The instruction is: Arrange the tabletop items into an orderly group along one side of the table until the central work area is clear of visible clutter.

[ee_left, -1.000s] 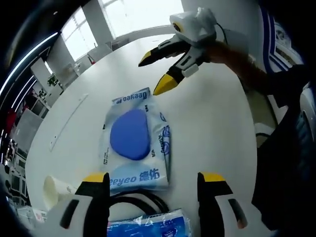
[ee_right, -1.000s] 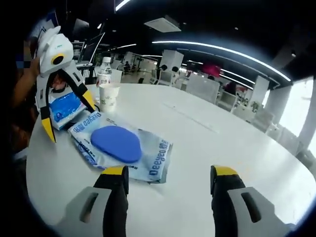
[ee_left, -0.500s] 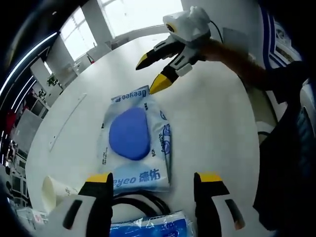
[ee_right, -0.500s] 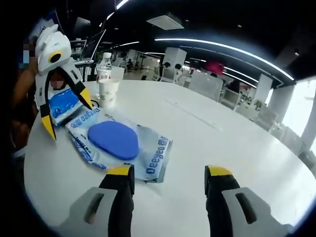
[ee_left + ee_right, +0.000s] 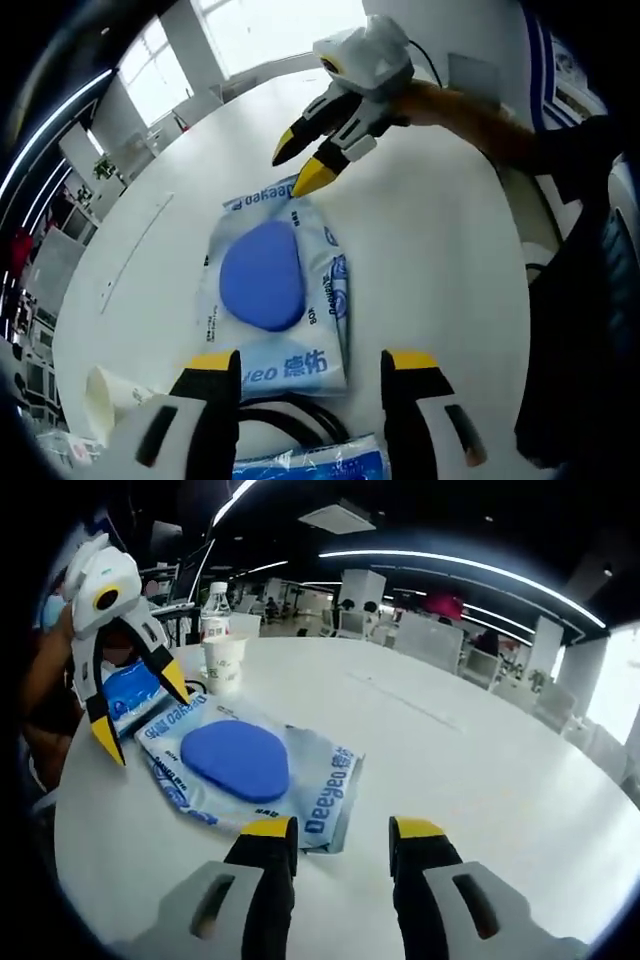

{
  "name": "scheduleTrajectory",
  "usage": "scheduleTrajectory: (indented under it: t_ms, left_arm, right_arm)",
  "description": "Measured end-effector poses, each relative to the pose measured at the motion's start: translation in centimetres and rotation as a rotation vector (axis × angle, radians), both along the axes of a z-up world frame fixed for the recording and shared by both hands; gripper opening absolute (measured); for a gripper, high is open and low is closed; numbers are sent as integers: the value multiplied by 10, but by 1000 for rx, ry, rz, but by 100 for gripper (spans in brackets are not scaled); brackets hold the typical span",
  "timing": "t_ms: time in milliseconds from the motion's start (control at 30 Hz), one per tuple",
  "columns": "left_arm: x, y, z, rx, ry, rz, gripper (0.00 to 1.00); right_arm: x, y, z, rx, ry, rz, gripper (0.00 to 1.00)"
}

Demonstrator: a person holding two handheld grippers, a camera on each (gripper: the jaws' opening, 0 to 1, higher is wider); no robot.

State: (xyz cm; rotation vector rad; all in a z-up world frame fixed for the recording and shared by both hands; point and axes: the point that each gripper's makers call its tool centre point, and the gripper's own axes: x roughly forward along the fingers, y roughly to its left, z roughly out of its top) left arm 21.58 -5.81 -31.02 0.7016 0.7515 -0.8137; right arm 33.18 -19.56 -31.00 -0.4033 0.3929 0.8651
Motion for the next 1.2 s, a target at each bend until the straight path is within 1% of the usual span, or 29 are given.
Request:
scheduleTrajectory:
  t_ms: [133, 200, 267, 400, 433, 700, 900, 1100, 1200]
  left_arm:
    - [-4, 0, -6, 16, 23, -22, 42]
    - [-4, -1, -6, 13, 27, -26, 41]
    - [-4, -2, -7, 12, 29, -26, 40]
    - [-5, -3, -8, 4, 35, -37, 35]
    - [-6, -4, -7, 2, 36, -42, 33]
    - [-5, -3, -8, -3, 35, -42, 30]
    - [-5, -3, -8, -10, 35, -44, 27]
    - [-6, -4, -8, -21, 39, -53, 16]
    - [-7, -5, -9, -21, 45, -59, 13]
  right_arm:
    - [0, -2, -7, 11, 36, -7, 30]
    - [-1, -3, -11, 29, 63, -8, 29]
    - [-2, -3, -12, 40, 73, -4, 28]
    - [-3, 2, -10, 57, 86, 5, 22]
    - [-4, 3, -10, 53, 83, 12, 21]
    - [-4, 5, -12, 46, 81, 23, 17]
    - [-4, 7, -13, 50, 92, 25, 15]
    - [-4, 6, -13, 44, 89, 25, 13]
    - [-4, 6, -13, 40, 88, 26, 13]
